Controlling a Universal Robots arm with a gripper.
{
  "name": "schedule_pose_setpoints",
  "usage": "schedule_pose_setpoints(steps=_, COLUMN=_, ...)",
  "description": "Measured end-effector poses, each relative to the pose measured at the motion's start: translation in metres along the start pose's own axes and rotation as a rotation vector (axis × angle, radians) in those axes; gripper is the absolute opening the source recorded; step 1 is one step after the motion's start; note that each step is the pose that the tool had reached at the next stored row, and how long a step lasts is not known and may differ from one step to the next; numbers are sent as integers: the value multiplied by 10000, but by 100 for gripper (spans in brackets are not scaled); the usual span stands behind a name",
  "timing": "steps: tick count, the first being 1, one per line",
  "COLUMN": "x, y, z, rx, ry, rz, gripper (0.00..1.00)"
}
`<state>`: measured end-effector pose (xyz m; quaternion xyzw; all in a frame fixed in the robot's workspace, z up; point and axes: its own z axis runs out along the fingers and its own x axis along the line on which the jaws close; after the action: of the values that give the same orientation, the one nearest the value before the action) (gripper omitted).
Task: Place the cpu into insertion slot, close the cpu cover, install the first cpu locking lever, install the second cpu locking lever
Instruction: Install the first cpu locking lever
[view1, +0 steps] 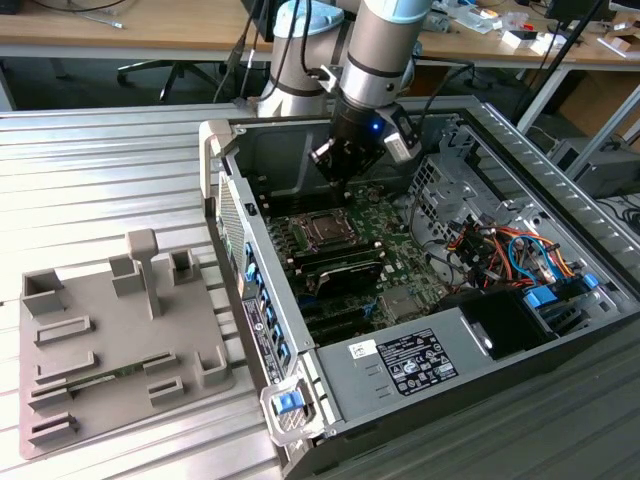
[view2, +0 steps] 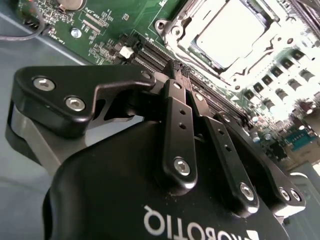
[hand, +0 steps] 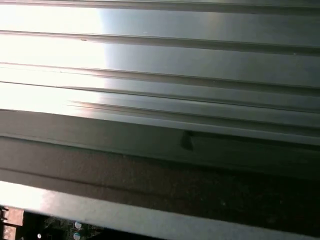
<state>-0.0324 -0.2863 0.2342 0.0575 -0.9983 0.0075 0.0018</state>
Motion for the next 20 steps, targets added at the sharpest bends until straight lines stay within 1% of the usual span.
schedule_pose_setpoints(steps=2, x=0, y=-1, z=-69, rx=-2, ry=0, rz=-1, gripper=11)
schedule_pose_setpoints(steps=3, x=0, y=-2, z=-85, rx=-4, ry=-1, rz=0, gripper=11)
schedule_pose_setpoints(steps=6, x=1, y=-11, z=-107, rx=-20, ry=-3, rz=-2, gripper=11)
schedule_pose_setpoints(steps=8, x=3, y=-43, z=-107, rx=-48, ry=-6, rz=0, gripper=11)
schedule_pose_setpoints(steps=12, x=6, y=-162, z=-105, rx=-118, ry=-1, rz=-1, gripper=11)
schedule_pose_setpoints(steps=13, x=-3, y=-199, z=-105, rx=-135, ry=16, rz=-2, gripper=11)
schedule_pose_setpoints(steps=14, x=-21, y=-252, z=-104, rx=-163, ry=44, rz=0, gripper=11)
schedule_pose_setpoints(steps=16, x=-35, y=-303, z=-103, rx=-185, ry=57, rz=-2, gripper=11)
schedule_pose_setpoints(steps=18, x=-54, y=-388, z=-102, rx=-216, ry=85, rz=-3, gripper=11)
schedule_pose_setpoints(steps=19, x=-48, y=-448, z=-101, rx=-234, ry=85, rz=-2, gripper=11)
schedule_pose_setpoints(steps=20, x=-45, y=-479, z=-104, rx=-238, ry=84, rz=-2, gripper=11)
